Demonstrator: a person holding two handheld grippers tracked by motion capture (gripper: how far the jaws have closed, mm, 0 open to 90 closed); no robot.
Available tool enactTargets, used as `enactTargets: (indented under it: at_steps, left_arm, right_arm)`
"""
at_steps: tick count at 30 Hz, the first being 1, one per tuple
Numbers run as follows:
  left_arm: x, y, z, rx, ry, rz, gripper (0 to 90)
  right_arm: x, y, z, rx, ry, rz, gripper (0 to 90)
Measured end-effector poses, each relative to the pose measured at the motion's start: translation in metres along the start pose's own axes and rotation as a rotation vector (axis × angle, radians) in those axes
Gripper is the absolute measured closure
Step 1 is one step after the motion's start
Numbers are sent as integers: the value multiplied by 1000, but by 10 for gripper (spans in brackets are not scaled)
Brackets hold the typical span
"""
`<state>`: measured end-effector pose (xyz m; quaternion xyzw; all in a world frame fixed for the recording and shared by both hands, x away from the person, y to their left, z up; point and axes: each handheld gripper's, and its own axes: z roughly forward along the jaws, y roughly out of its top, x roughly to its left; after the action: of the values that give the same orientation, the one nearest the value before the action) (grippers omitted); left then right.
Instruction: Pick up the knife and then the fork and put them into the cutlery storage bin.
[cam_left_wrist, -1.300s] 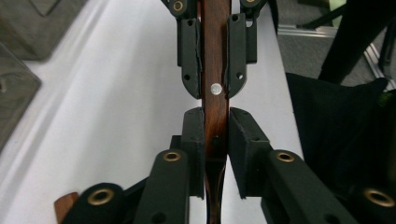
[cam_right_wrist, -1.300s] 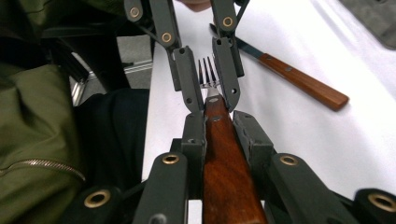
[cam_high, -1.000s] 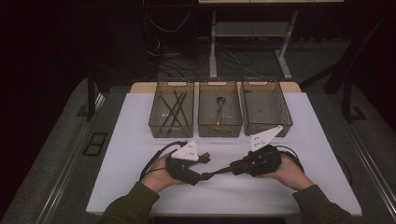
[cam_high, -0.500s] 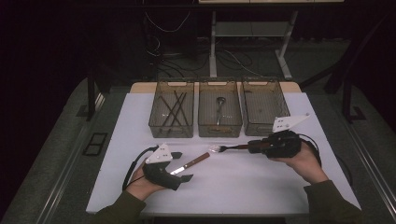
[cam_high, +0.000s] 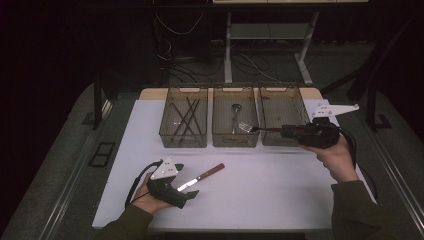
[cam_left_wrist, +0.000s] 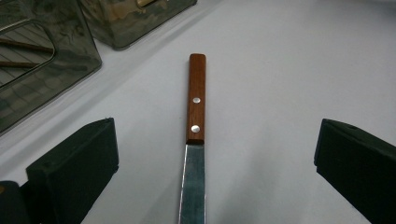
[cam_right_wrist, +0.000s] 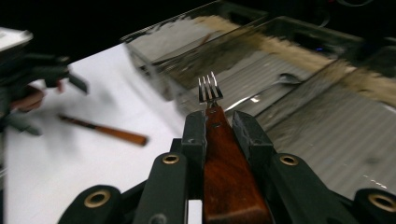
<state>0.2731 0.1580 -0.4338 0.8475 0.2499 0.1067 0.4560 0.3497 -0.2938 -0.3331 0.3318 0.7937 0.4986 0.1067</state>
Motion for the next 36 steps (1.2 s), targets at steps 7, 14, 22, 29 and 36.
enactTargets:
  at_steps: [7, 14, 22, 29, 36]
  left_arm:
    - [0, -1, 1, 8, -4, -3, 0]
    - [-2, -1, 3, 24, 7, 23, 0]
    - [-2, -1, 3, 34, 6, 28, 0]
    - [-3, -1, 4, 31, 2, 27, 0]
    - [-4, 0, 4, 31, -5, 30, 0]
  right_arm:
    - [-23, 13, -6, -32, -110, 48, 757]
    - [-45, 21, -8, -45, -223, 98, 757]
    - [-69, 20, 0, -22, -333, 175, 757]
    - [-89, 11, 16, 31, -381, 248, 757]
    - [-98, 5, 42, 96, -406, 275, 757]
